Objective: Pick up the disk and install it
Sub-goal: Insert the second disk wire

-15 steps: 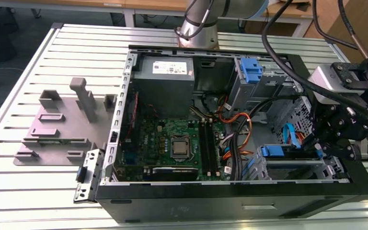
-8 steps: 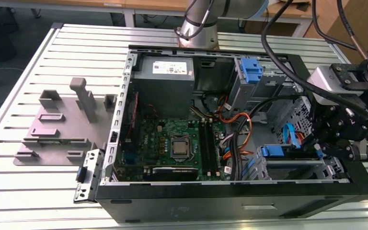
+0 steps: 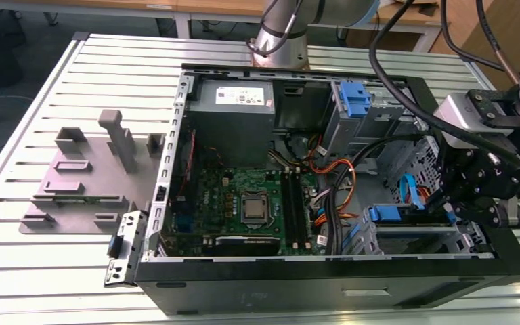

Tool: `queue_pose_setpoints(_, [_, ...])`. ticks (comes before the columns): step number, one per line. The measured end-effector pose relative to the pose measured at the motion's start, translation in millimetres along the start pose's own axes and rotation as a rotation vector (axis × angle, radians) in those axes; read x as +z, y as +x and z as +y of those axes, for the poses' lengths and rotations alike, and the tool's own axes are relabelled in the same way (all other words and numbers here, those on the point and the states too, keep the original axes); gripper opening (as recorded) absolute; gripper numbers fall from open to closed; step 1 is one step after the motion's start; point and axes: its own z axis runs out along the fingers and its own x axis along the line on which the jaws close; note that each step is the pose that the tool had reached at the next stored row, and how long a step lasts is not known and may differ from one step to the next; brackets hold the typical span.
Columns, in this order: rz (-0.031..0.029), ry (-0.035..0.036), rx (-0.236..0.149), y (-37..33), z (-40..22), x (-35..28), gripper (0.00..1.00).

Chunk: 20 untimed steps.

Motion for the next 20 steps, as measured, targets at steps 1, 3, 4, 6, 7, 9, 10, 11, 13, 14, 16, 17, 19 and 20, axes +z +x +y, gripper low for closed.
queue_pose_setpoints(1, [-0.0006, 0.0, 0.0, -0.1, 0.0, -0.4, 0.16])
queue_pose_setpoints(3, [0.0, 0.0, 0.0, -0.2, 0.0, -2.4, 0.16])
queue_pose_setpoints(4, [0.0003, 0.0, 0.0, -0.2, 0.0, -3.2, 0.16])
queue_pose_setpoints(6, [0.0, 0.0, 0.0, -0.2, 0.0, -3.7, 0.16])
queue_pose_setpoints(7, [0.0, 0.0, 0.0, -0.2, 0.0, -3.7, 0.16])
queue_pose_setpoints(9, [0.0002, 0.0, 0.0, -0.2, 0.0, -3.9, 0.16])
queue_pose_setpoints(10, [0.0004, 0.0001, 0.0, -0.2, 0.0, -3.9, 0.16])
queue_pose_setpoints(11, [0.0007, 0.0, 0.0, -0.2, 0.0, -3.9, 0.16])
queue_pose_setpoints(13, [0.0009, 0.0001, 0.0, -0.2, 0.1, -3.6, 0.16])
queue_pose_setpoints(14, [0.001, 0.0, 0.0, -0.2, 0.1, -3.2, 0.16])
queue_pose_setpoints(16, [0.0009, 0.0001, 0.0, -0.1, 0.1, -2.0, 0.16])
queue_pose_setpoints(17, [0.0012, 0.0001, 0.0, -0.1, 0.1, -1.9, 0.16])
queue_pose_setpoints(19, [0.0017, 0.0001, 0.0, -0.1, 0.1, -1.9, 0.16])
queue_pose_setpoints(20, [0.0016, 0.0, 0.0, -0.1, 0.1, -1.8, 0.16])
